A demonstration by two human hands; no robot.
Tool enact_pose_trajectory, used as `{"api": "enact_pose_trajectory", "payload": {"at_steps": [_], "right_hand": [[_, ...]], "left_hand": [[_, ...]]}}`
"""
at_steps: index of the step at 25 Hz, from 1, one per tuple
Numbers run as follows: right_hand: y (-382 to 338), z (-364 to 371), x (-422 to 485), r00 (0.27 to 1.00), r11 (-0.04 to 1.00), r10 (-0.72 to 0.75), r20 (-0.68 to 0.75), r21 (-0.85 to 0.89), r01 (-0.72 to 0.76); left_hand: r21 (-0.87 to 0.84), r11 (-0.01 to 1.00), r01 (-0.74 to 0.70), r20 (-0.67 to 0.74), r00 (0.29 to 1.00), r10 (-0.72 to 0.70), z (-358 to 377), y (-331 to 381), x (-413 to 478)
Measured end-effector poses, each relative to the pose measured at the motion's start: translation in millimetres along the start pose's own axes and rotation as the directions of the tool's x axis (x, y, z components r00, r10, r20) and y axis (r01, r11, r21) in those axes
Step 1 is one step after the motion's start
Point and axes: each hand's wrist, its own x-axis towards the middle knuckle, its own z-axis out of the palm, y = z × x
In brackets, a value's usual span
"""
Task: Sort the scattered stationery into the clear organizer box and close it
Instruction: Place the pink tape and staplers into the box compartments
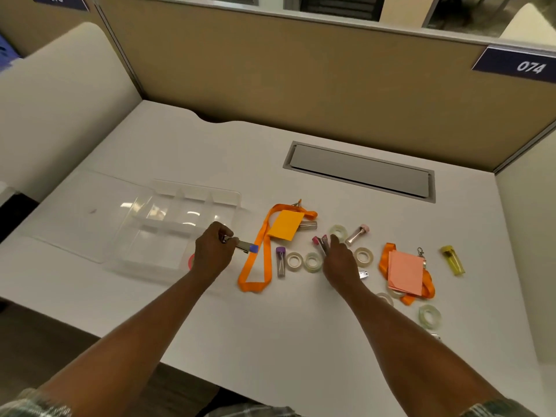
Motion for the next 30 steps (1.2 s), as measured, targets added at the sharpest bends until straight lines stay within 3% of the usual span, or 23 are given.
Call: {"api": "enact_pose_trajectory", "payload": {"at_steps": [3, 5, 8, 11, 14, 18, 22, 26, 30], "right_hand": [[-10.3, -6.4, 3.3, 0.978, 0.942, 0.207, -0.032, 0.276, -0.191], [-25.0, -10.4, -1.4, 0.956, 0.864, 0.294, -0.024, 0.435, -0.255], [-73.0, -11.7, -14.8, 0.957, 0.691, 0.287, 0.043, 0.683, -0.238], [-134.8, 0.4, -13.9, 0.968, 0.611, 0.221, 0.114, 0.758, -0.229], [-197.2, 21.1, -2.5, 0.951, 0.547, 0.197, 0.237, 0.778, -0.307], [-254.8, 39.2, 21.7, 0.944, 0.647, 0.246, 0.218, 0.689, -0.328], [-283.0, 52.3, 38.4, 0.959, 0.795, 0.245, 0.144, 0.536, -0.284], [-288.4, 66.9, 37.6, 0.980, 0.897, 0.176, 0.091, 0.396, -0.197], [-279.4, 68.8, 31.2, 0.992, 0.944, 0.102, 0.071, 0.308, -0.119]], "left_hand": [[-0.369, 0.892, 0.263, 0.055, 0.964, -0.261, -20.0, -3.9, 27.6], [-0.487, 0.805, 0.339, 0.088, 0.936, -0.341, -32.8, -8.9, 46.5], [-0.521, 0.768, 0.372, 0.071, 0.916, -0.395, -46.8, -20.7, 73.6], [-0.502, 0.753, 0.425, 0.087, 0.891, -0.445, -51.0, -29.1, 96.3], [-0.492, 0.696, 0.523, 0.213, 0.848, -0.486, -50.8, -33.4, 114.3], [-0.493, 0.693, 0.526, 0.202, 0.844, -0.496, -43.0, -37.2, 129.0], [-0.343, 0.819, 0.459, 0.120, 0.886, -0.447, -31.3, -39.3, 133.8], [-0.106, 0.951, 0.290, 0.048, 0.957, -0.286, -25.8, -40.4, 126.9], [0.036, 0.991, 0.131, 0.045, 0.990, -0.133, -24.0, -38.4, 120.2]]}}
